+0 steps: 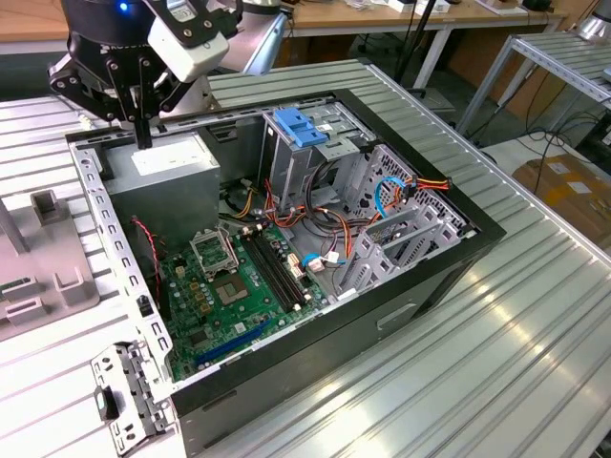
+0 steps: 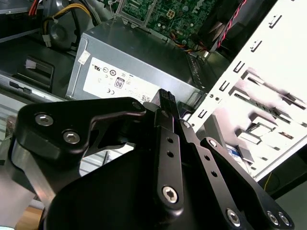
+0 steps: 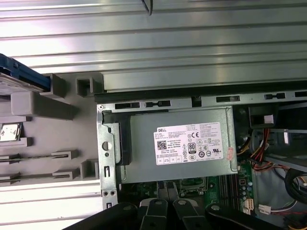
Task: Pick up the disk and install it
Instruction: 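Reach for the disk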
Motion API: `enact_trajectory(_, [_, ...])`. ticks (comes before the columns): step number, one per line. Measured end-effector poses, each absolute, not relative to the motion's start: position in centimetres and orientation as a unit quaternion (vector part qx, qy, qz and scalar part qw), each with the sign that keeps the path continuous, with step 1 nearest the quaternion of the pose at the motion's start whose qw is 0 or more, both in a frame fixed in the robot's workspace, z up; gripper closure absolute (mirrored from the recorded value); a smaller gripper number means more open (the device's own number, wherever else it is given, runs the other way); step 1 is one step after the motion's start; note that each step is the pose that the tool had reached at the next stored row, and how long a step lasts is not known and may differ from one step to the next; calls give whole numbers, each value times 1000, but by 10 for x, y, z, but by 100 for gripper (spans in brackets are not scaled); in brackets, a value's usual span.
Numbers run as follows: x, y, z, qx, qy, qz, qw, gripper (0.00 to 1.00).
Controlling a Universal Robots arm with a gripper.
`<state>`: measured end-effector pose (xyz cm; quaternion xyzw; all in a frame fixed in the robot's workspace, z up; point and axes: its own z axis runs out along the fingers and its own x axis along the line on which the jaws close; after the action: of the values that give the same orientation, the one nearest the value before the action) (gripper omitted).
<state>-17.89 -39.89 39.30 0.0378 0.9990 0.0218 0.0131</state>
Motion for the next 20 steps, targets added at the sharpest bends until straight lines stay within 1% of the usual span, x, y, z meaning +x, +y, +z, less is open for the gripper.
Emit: enact_trajectory(20, [-194, -399, 393, 38, 999, 22, 13, 89])
